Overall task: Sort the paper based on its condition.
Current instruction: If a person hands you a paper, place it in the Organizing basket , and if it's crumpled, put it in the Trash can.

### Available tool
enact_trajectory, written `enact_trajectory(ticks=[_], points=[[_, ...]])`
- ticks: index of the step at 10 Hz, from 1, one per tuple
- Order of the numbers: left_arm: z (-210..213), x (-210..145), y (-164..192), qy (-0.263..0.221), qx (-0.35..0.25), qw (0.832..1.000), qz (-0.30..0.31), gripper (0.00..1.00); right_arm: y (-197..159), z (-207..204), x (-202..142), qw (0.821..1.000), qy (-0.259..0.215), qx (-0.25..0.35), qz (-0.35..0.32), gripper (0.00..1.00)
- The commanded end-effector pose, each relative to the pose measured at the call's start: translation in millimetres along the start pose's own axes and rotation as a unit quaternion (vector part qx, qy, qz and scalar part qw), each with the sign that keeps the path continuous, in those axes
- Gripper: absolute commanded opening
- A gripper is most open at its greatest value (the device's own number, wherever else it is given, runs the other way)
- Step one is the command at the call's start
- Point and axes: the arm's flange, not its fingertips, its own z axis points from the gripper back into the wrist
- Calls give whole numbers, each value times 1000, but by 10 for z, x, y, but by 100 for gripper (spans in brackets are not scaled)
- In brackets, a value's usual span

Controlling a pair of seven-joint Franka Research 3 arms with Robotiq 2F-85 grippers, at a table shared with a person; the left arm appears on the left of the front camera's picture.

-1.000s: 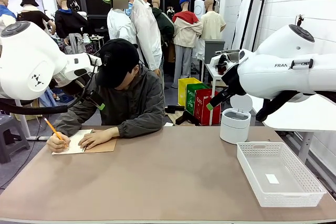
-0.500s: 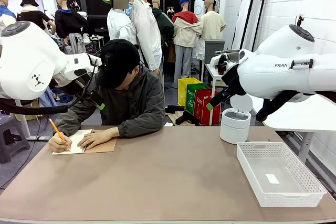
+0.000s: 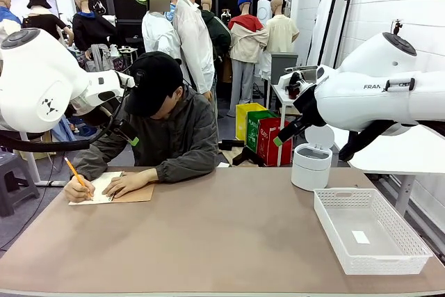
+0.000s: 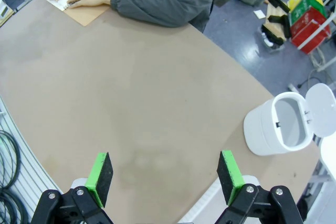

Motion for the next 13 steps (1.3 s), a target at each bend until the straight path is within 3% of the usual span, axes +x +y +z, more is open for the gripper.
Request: enact_trajectory(ticks=[1, 13], points=[[6, 8, 5, 3, -1, 1000, 1, 100, -7, -1, -2, 1000, 2, -3, 0, 100], [6, 8, 5, 3, -1, 1000, 1, 100, -7, -1, -2, 1000, 2, -3, 0, 100]])
